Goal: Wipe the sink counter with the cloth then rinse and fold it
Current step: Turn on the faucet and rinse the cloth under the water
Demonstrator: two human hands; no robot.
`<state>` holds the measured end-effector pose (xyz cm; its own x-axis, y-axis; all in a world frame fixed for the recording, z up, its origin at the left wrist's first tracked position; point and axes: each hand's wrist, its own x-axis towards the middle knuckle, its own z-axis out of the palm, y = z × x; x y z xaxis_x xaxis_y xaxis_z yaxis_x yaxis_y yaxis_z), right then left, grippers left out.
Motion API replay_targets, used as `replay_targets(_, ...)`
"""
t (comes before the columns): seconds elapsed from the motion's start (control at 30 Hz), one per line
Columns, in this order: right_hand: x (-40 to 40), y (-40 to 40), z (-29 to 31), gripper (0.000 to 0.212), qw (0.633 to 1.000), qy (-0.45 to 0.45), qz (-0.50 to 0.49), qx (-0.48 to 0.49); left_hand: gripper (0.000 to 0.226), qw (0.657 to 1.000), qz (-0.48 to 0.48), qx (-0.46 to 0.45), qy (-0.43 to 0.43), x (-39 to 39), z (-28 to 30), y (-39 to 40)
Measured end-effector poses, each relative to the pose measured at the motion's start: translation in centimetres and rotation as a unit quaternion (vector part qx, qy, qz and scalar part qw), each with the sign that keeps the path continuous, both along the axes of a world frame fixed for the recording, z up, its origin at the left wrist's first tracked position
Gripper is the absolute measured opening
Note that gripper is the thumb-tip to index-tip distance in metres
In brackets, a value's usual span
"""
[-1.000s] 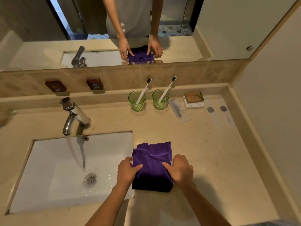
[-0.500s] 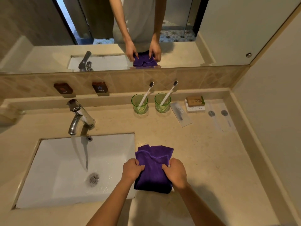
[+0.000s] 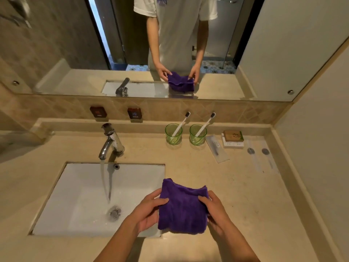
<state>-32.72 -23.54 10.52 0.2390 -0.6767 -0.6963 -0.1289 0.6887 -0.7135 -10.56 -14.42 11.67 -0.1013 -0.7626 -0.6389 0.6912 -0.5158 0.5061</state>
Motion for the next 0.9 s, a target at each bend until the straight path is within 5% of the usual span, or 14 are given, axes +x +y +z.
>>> replay_targets(0.23,3.0,1.4,1.8,0.035,0.982,-0.167,0.012,0.089,0.055,0.998,0.023,-0.044,0.025,3.4,2.2,3.3)
replay_targets(0.57,13.8,4.1,3.5,0.04,0.954,-0.267,0.004,0.135,0.059,0.992,0.106,-0.045,0.052,12.4,2.2,8.0)
replay_targets(0.9,27.3,5.1,0.8,0.021,0.997,-0.04,0.02,0.06,0.05,0.996,0.088,0.006,0.025,24.0,-2.6,7.5)
